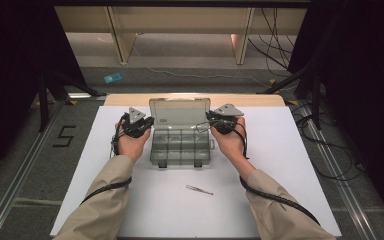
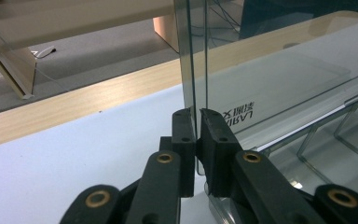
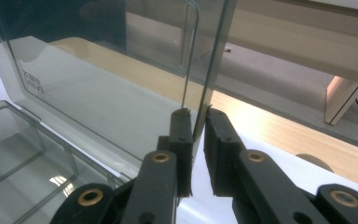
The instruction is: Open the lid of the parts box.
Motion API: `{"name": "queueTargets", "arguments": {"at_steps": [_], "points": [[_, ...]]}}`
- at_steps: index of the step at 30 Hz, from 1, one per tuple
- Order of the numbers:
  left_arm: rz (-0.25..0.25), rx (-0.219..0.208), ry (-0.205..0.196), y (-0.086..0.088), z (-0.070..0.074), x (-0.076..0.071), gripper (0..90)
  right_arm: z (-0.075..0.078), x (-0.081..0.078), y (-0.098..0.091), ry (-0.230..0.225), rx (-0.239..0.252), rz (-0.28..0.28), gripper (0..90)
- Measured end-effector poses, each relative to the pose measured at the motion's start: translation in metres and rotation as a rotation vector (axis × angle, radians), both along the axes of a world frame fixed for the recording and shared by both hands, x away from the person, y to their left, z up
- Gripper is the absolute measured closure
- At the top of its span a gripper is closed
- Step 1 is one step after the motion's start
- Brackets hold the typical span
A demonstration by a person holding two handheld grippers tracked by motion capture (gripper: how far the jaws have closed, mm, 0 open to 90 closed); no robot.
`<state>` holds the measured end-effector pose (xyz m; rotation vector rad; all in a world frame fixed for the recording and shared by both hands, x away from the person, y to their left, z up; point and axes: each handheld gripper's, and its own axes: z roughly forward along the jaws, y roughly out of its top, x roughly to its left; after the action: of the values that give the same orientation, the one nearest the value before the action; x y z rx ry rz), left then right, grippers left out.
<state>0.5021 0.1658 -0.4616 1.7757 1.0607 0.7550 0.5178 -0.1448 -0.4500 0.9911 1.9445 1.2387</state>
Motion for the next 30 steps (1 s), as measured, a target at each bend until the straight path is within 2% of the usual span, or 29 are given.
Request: {"name": "queueTargets", "arguments": {"at_steps": [9, 14, 21, 26, 27, 28, 30], "points": [[-0.003, 0.001, 0.010, 0.000, -0.001, 0.001, 82.1, -0.007, 0.004, 0.001, 0.033, -0.019, 0.004, 78.9], [0.007, 0.003, 0.024, 0.001, -0.001, 0.002, 76.4, -0.011, 0.005, 0.001, 0.061, -0.028, 0.005, 73.1], [0.027, -0.042, 0.027, 0.002, 0.001, 0.001, 55.1, -0.011, 0.006, -0.001, 0.096, -0.025, 0.008, 64.5], [0.036, -0.045, 0.041, 0.003, 0.006, -0.001, 38.6, -0.011, 0.006, -0.004, 0.110, -0.023, 0.003, 56.3], [0.031, -0.046, 0.043, 0.003, 0.006, -0.001, 36.5, -0.010, 0.006, -0.005, 0.112, -0.013, -0.009, 54.2], [0.027, -0.047, 0.044, 0.003, 0.007, -0.001, 34.7, -0.009, 0.006, -0.006, 0.135, -0.012, -0.005, 51.7], [0.023, -0.046, 0.050, 0.003, 0.008, -0.002, 32.2, -0.008, 0.007, -0.007, 0.136, 0.000, -0.016, 49.1]]}}
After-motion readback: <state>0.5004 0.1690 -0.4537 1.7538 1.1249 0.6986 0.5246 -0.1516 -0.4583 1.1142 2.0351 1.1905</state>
